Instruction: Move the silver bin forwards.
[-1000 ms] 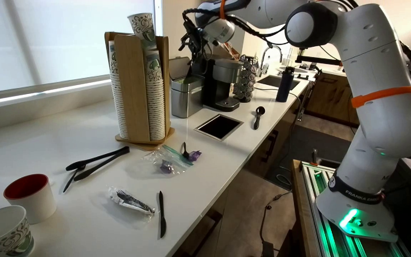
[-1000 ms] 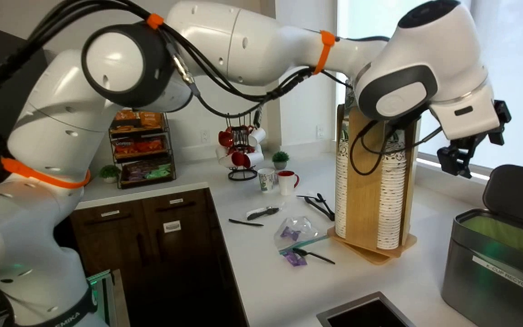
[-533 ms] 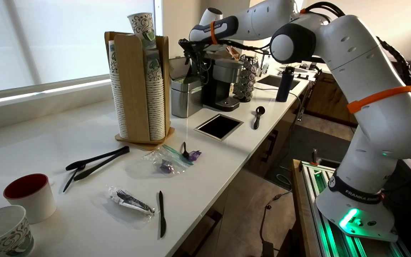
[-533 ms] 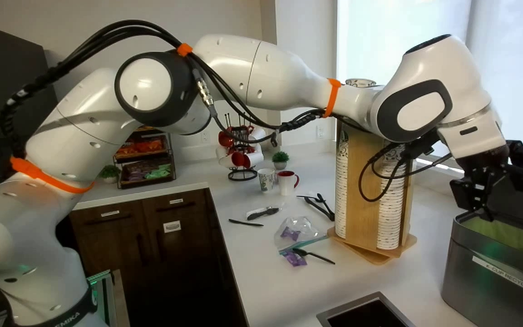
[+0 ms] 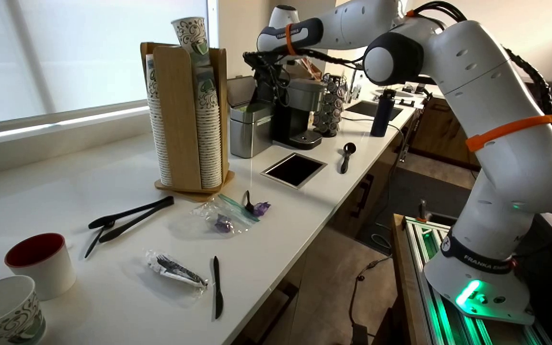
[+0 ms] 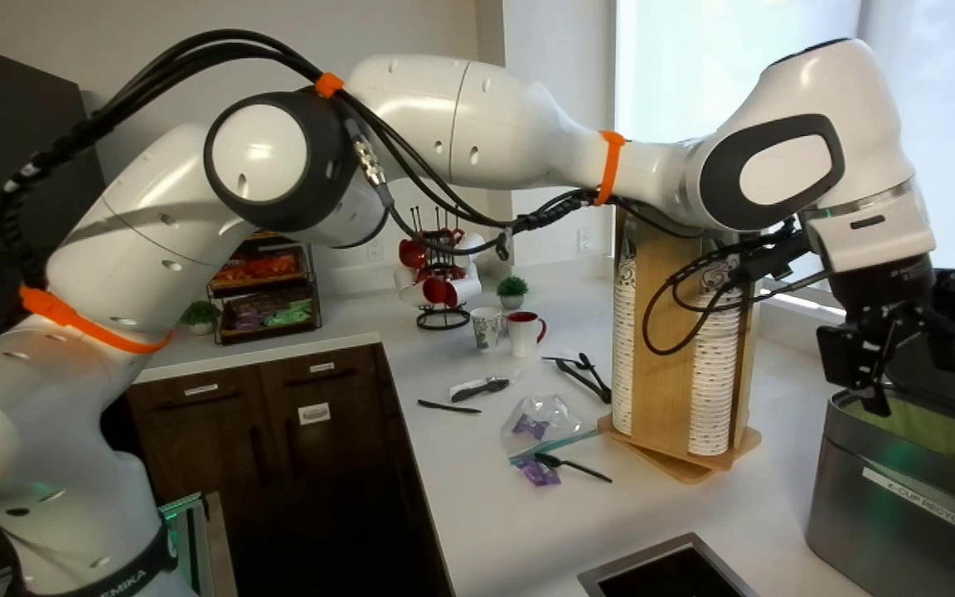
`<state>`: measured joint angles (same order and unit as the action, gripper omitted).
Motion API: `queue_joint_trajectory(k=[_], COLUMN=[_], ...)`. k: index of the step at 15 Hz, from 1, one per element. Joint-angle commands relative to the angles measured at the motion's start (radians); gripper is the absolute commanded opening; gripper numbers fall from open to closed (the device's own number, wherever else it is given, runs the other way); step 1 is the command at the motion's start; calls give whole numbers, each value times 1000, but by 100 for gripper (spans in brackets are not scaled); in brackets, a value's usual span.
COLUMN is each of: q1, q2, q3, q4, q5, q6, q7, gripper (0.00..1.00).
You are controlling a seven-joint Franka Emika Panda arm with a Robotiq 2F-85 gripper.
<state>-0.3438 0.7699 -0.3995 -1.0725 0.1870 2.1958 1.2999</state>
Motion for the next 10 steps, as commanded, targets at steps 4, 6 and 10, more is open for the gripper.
queue_joint_trajectory(k=[4,6,10], q1=[-58,-43,-56], q2=[105,58,88], q3=[5,2,0], q4=[172,94,130], q5=[-81,-65,-92], q6=[-151,-119,-98], q7=[135,90,63], gripper=[100,100,100])
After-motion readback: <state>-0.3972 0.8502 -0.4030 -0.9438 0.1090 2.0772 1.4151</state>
